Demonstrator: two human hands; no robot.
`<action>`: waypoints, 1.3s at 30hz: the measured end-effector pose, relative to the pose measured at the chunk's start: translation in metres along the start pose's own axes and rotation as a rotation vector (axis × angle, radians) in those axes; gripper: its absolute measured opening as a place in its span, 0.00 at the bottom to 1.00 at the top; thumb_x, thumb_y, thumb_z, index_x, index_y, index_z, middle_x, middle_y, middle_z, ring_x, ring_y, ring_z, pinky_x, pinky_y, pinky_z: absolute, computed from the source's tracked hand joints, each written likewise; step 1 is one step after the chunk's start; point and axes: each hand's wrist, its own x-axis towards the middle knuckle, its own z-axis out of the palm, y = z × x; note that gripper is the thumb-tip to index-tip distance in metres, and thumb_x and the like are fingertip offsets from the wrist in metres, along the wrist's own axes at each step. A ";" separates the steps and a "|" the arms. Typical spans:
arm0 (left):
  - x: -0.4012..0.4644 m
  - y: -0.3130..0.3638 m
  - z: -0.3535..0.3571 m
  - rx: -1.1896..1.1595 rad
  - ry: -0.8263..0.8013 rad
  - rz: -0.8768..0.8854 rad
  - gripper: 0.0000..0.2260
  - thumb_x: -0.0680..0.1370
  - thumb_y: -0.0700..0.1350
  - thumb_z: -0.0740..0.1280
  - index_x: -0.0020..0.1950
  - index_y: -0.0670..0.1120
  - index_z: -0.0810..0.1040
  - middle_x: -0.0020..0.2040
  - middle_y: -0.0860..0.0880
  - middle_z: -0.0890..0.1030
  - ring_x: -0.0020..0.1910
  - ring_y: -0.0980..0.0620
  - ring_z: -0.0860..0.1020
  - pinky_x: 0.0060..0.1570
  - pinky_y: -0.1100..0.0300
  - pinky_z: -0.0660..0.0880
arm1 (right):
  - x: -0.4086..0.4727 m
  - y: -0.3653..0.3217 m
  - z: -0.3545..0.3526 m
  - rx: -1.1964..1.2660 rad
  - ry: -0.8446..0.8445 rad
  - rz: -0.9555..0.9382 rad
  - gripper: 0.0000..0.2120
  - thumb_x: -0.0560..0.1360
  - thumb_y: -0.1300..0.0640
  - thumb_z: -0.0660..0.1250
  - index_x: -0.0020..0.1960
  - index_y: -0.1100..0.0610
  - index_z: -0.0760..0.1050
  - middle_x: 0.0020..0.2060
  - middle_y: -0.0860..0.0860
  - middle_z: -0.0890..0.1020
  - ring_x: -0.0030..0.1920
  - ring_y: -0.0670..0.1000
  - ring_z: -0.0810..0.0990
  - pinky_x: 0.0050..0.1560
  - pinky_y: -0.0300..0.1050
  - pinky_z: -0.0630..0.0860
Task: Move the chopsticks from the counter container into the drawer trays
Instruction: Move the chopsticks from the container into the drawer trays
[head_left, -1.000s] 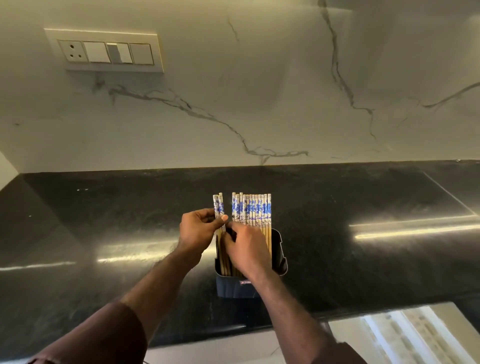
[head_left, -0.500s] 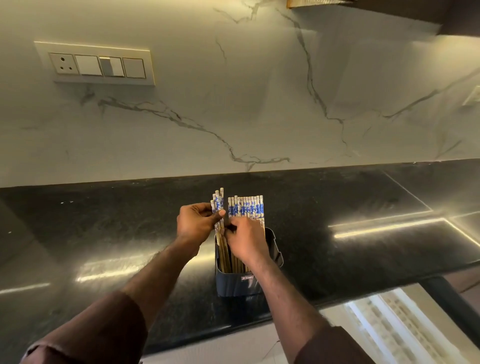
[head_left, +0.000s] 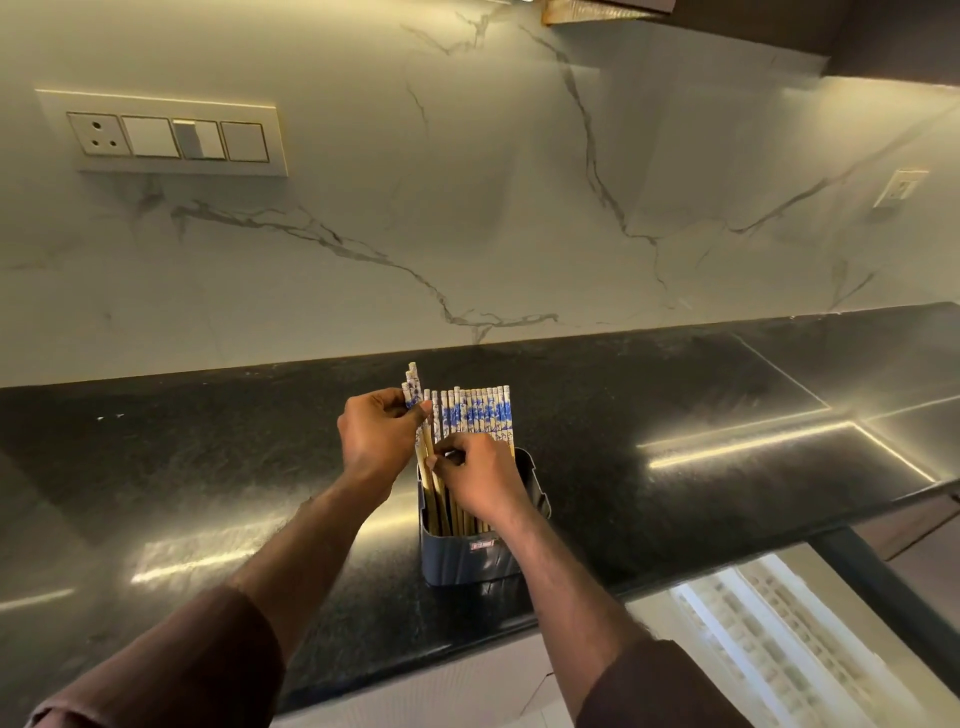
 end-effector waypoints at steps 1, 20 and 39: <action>-0.001 0.008 -0.001 0.004 -0.025 0.036 0.06 0.74 0.39 0.73 0.47 0.49 0.83 0.44 0.49 0.85 0.44 0.54 0.85 0.51 0.50 0.82 | -0.001 -0.004 -0.005 0.027 -0.002 -0.010 0.09 0.78 0.56 0.67 0.57 0.54 0.80 0.51 0.49 0.84 0.49 0.45 0.81 0.46 0.36 0.75; -0.054 0.146 0.050 -0.260 -0.445 0.178 0.13 0.68 0.44 0.73 0.51 0.41 0.82 0.45 0.43 0.87 0.44 0.45 0.86 0.36 0.58 0.81 | -0.105 0.001 -0.142 0.561 -0.257 0.048 0.09 0.79 0.53 0.65 0.55 0.54 0.80 0.48 0.57 0.86 0.48 0.57 0.85 0.47 0.58 0.83; -0.270 0.104 0.234 -0.368 -0.510 -0.051 0.09 0.74 0.37 0.70 0.54 0.38 0.81 0.48 0.41 0.85 0.47 0.44 0.85 0.42 0.53 0.82 | -0.323 0.165 -0.289 0.580 -0.213 0.248 0.09 0.78 0.59 0.67 0.54 0.63 0.80 0.43 0.59 0.85 0.45 0.58 0.85 0.51 0.55 0.82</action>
